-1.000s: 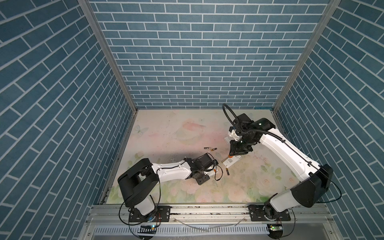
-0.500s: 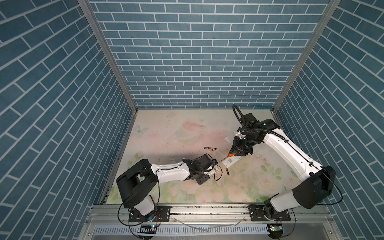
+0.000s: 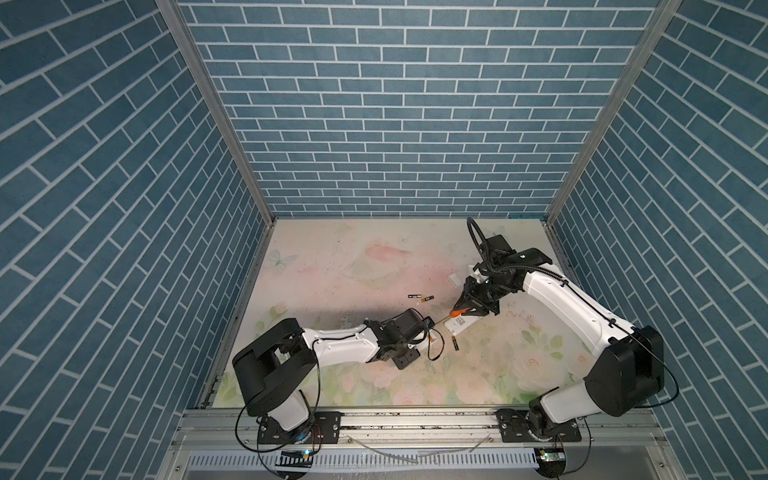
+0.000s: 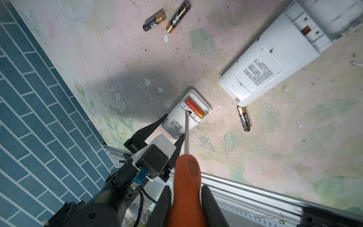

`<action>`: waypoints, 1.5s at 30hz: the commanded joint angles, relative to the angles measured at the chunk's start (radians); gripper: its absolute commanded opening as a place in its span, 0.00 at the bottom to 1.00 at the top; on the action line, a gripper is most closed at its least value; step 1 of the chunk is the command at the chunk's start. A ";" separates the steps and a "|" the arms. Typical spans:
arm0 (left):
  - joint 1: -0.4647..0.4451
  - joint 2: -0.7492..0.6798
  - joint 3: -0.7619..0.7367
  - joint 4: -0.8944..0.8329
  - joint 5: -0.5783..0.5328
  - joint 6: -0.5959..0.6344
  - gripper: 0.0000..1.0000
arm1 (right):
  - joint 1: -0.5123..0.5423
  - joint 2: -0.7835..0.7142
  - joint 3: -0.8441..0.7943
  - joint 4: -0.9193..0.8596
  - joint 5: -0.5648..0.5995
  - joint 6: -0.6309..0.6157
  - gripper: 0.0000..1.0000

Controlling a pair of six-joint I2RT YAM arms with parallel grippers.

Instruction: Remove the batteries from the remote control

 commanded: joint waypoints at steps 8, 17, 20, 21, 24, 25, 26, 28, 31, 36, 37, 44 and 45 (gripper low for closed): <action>-0.006 -0.001 -0.021 -0.003 -0.002 -0.005 0.17 | -0.040 0.018 -0.073 0.037 -0.039 -0.018 0.00; -0.008 -0.003 -0.022 -0.003 0.002 -0.004 0.17 | -0.059 0.052 -0.090 0.056 -0.063 -0.044 0.00; -0.008 -0.004 -0.028 -0.003 -0.002 -0.006 0.17 | -0.059 0.060 -0.087 0.054 -0.067 -0.049 0.00; -0.007 -0.004 -0.030 -0.002 -0.003 -0.006 0.17 | -0.059 0.058 -0.091 0.053 -0.065 -0.050 0.00; -0.007 -0.001 -0.031 0.003 -0.002 -0.008 0.17 | -0.059 0.062 -0.102 0.057 -0.071 -0.049 0.00; -0.007 0.001 -0.032 0.003 -0.001 -0.007 0.17 | -0.058 0.062 -0.105 0.060 -0.073 -0.049 0.00; -0.007 0.001 -0.032 0.003 0.001 -0.008 0.17 | -0.058 0.063 -0.106 0.062 -0.076 -0.049 0.00; -0.008 -0.001 -0.031 0.004 0.000 -0.008 0.17 | -0.058 0.067 -0.105 0.059 -0.080 -0.052 0.00; -0.009 0.000 -0.033 0.007 -0.002 -0.006 0.17 | -0.059 0.076 -0.100 0.057 -0.088 -0.057 0.00; -0.008 0.008 -0.029 0.011 0.004 -0.005 0.16 | -0.060 0.099 -0.099 0.053 -0.105 -0.065 0.00; -0.008 0.009 -0.029 0.011 0.003 -0.005 0.16 | -0.059 0.100 -0.099 0.052 -0.107 -0.065 0.00; -0.007 0.004 -0.033 0.017 0.006 -0.005 0.16 | -0.059 0.117 -0.089 0.028 -0.110 -0.078 0.00; -0.008 0.006 -0.032 0.019 0.007 -0.006 0.16 | -0.061 0.121 -0.090 0.027 -0.116 -0.079 0.00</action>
